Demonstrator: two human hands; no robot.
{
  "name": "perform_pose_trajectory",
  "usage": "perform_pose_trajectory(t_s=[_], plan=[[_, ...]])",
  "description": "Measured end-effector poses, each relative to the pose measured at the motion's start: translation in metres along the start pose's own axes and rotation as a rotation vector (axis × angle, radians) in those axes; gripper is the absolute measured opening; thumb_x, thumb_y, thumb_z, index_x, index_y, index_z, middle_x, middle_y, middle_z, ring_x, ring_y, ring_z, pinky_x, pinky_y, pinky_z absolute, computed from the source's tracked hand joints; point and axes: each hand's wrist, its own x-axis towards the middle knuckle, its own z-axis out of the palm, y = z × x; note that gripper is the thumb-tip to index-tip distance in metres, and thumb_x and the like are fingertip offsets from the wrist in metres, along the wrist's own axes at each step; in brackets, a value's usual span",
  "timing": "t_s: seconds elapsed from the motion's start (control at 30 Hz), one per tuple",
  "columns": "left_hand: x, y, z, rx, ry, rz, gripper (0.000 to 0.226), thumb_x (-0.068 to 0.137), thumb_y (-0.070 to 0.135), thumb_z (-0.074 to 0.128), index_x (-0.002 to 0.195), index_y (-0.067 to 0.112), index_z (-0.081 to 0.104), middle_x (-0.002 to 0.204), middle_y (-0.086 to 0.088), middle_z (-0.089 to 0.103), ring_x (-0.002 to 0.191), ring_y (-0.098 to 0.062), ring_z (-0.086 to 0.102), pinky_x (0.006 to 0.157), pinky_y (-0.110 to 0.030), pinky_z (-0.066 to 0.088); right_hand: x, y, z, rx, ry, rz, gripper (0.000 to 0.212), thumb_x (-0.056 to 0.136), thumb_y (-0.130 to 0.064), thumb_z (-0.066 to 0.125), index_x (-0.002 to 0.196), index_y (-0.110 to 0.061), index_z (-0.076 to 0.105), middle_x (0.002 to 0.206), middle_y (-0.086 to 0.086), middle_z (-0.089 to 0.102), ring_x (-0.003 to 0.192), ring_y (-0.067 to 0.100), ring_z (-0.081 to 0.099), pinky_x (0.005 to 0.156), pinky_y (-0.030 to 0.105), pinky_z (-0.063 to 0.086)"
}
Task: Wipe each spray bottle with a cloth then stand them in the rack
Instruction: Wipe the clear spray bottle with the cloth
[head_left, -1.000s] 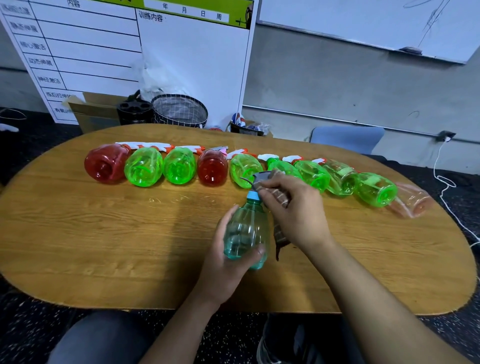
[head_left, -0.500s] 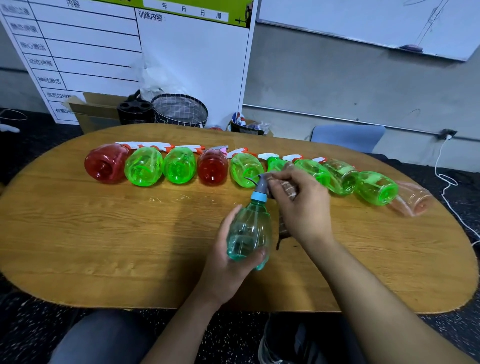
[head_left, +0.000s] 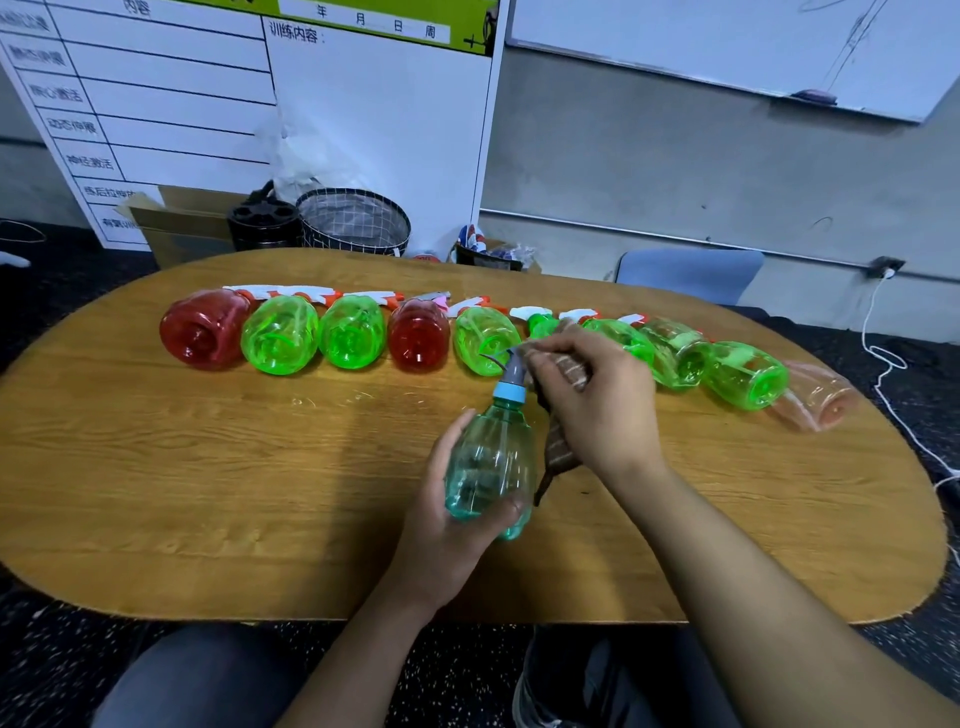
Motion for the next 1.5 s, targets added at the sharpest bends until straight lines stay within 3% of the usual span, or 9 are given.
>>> perform_pose_trajectory(t_s=[0.07, 0.2, 0.33, 0.43, 0.7, 0.97, 1.2, 1.4, 1.5], plan=[[-0.001, 0.000, -0.001, 0.004, 0.004, 0.007, 0.091, 0.084, 0.021, 0.086, 0.160, 0.039, 0.038, 0.143, 0.005, 0.066, 0.130, -0.019, 0.067, 0.097, -0.030, 0.059, -0.001, 0.001, 0.000, -0.018, 0.050, 0.020, 0.011, 0.096, -0.032, 0.076, 0.105, -0.027, 0.079, 0.106, -0.012, 0.076, 0.101, 0.006, 0.070, 0.086, 0.041, 0.059], [0.000, 0.000, -0.001, 0.009, 0.013, 0.002, 0.091, 0.085, 0.022, 0.086, 0.160, 0.037, 0.038, 0.144, 0.002, 0.065, 0.131, -0.021, 0.066, 0.098, -0.032, 0.059, -0.014, -0.008, 0.004, 0.038, -0.205, -0.152, 0.015, 0.095, -0.030, 0.078, 0.108, -0.024, 0.080, 0.107, -0.011, 0.076, 0.101, 0.005, 0.070, 0.087, 0.040, 0.059], [-0.001, 0.002, 0.000, 0.021, 0.008, 0.007, 0.089, 0.087, 0.021, 0.087, 0.159, 0.039, 0.038, 0.137, 0.008, 0.068, 0.126, -0.016, 0.068, 0.095, -0.027, 0.059, 0.000, 0.004, -0.006, -0.089, 0.051, 0.000, 0.013, 0.096, -0.037, 0.074, 0.106, -0.030, 0.078, 0.111, -0.008, 0.076, 0.103, 0.011, 0.071, 0.086, 0.043, 0.059], [-0.002, 0.004, 0.000, 0.014, 0.009, 0.013, 0.089, 0.086, 0.021, 0.086, 0.159, 0.037, 0.038, 0.137, 0.006, 0.069, 0.126, -0.018, 0.068, 0.097, -0.029, 0.058, 0.003, 0.006, -0.014, -0.084, 0.179, -0.024, 0.011, 0.097, -0.034, 0.073, 0.104, -0.026, 0.077, 0.103, -0.010, 0.075, 0.095, 0.008, 0.069, 0.084, 0.038, 0.056], [-0.001, 0.005, -0.001, -0.044, 0.054, -0.016, 0.088, 0.086, 0.013, 0.087, 0.156, 0.040, 0.040, 0.128, 0.010, 0.072, 0.119, -0.019, 0.072, 0.087, -0.034, 0.063, -0.027, 0.021, -0.013, -0.193, -0.012, -0.054, 0.014, 0.094, -0.030, 0.078, 0.108, -0.027, 0.077, 0.113, -0.003, 0.076, 0.106, 0.019, 0.072, 0.084, 0.044, 0.059], [-0.002, 0.003, 0.000, -0.013, 0.019, -0.011, 0.092, 0.083, 0.017, 0.084, 0.159, 0.035, 0.037, 0.135, 0.008, 0.070, 0.124, -0.017, 0.070, 0.095, -0.029, 0.059, -0.018, 0.006, -0.021, -0.069, 0.131, -0.072, 0.010, 0.095, -0.026, 0.078, 0.104, -0.022, 0.077, 0.101, -0.012, 0.073, 0.094, 0.000, 0.065, 0.083, 0.018, 0.050], [-0.001, 0.004, -0.002, -0.033, 0.046, -0.004, 0.090, 0.083, 0.019, 0.085, 0.157, 0.038, 0.038, 0.132, 0.008, 0.072, 0.121, -0.020, 0.071, 0.093, -0.038, 0.062, -0.025, 0.021, -0.023, -0.126, -0.059, -0.047, 0.013, 0.091, -0.028, 0.080, 0.103, -0.026, 0.079, 0.110, -0.007, 0.077, 0.105, 0.008, 0.071, 0.090, 0.037, 0.058], [-0.002, 0.003, -0.001, -0.034, 0.026, -0.012, 0.090, 0.082, 0.024, 0.087, 0.156, 0.041, 0.039, 0.133, 0.011, 0.070, 0.124, -0.018, 0.070, 0.094, -0.032, 0.061, -0.013, 0.015, -0.042, 0.108, 0.128, 0.082, 0.007, 0.093, -0.024, 0.079, 0.098, -0.029, 0.076, 0.097, -0.023, 0.074, 0.092, -0.005, 0.069, 0.090, 0.027, 0.055], [-0.003, 0.004, -0.002, -0.013, 0.011, -0.007, 0.093, 0.078, 0.033, 0.088, 0.156, 0.042, 0.039, 0.136, 0.009, 0.069, 0.126, -0.018, 0.069, 0.097, -0.034, 0.060, 0.005, 0.012, -0.034, 0.113, 0.100, 0.084, 0.008, 0.094, -0.026, 0.079, 0.101, -0.022, 0.079, 0.097, -0.021, 0.075, 0.093, -0.004, 0.069, 0.090, 0.024, 0.054]])
